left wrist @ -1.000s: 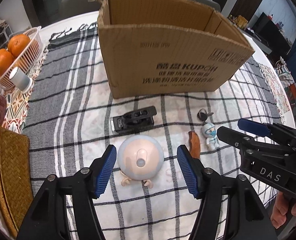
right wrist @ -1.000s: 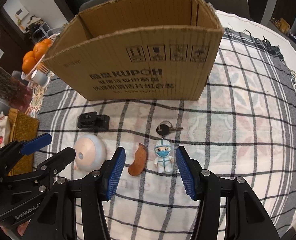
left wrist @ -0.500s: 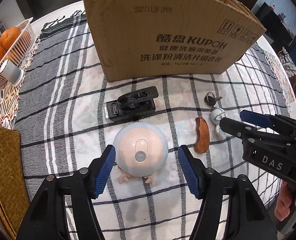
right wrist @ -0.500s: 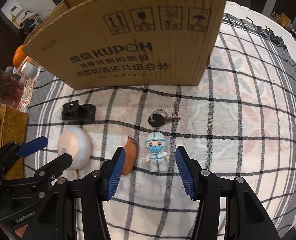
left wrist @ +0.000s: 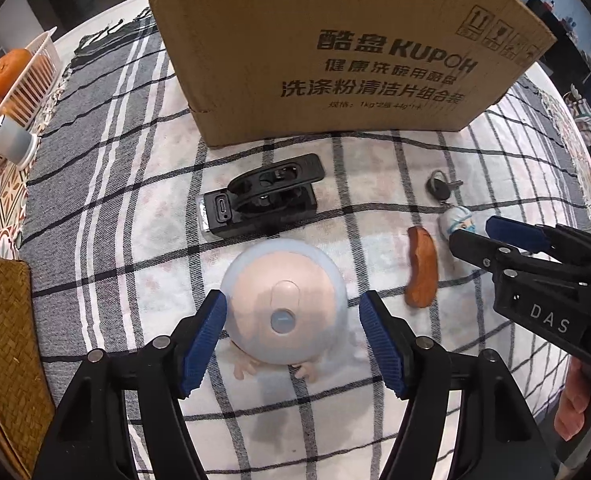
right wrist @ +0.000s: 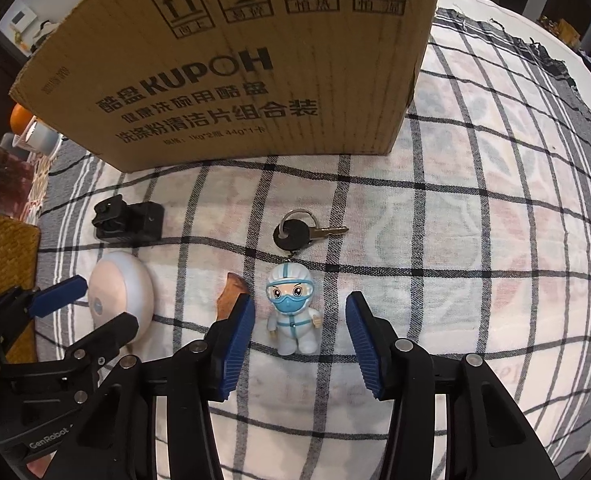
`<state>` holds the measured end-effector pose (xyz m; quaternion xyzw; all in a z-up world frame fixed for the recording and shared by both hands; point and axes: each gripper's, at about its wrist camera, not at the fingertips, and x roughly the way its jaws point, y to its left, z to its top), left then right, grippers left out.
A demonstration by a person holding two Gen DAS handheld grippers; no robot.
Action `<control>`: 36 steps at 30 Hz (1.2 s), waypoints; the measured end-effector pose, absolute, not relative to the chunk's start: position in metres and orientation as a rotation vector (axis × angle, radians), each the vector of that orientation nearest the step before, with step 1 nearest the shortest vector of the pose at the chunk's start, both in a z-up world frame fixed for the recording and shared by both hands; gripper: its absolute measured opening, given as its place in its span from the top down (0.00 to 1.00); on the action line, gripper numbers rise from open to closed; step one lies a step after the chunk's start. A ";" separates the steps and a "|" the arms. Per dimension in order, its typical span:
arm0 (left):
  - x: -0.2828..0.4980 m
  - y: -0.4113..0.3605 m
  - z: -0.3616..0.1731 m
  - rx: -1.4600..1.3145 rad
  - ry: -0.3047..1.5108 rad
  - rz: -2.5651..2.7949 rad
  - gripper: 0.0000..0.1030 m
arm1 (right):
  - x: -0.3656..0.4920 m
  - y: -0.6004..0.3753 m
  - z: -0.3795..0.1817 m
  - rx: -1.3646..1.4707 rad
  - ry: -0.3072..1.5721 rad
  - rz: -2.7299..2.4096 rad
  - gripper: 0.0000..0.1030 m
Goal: Organize rigid objects
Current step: 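Close left tool on the white lamp while right tool closes on doll keychain, then lift lamp with left tool while right tool lifts keychain, carry both toward box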
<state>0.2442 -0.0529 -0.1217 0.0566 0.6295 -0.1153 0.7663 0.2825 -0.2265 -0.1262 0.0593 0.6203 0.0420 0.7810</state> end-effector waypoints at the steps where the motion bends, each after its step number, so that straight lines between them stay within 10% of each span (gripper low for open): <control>1: 0.245 -0.052 -0.123 0.125 1.372 -0.246 0.34 | 0.283 -0.227 -0.128 0.128 1.343 0.090 0.54; 36: 0.244 -0.050 -0.114 0.063 1.310 -0.246 0.29 | 0.280 -0.208 -0.120 0.095 1.309 0.061 0.68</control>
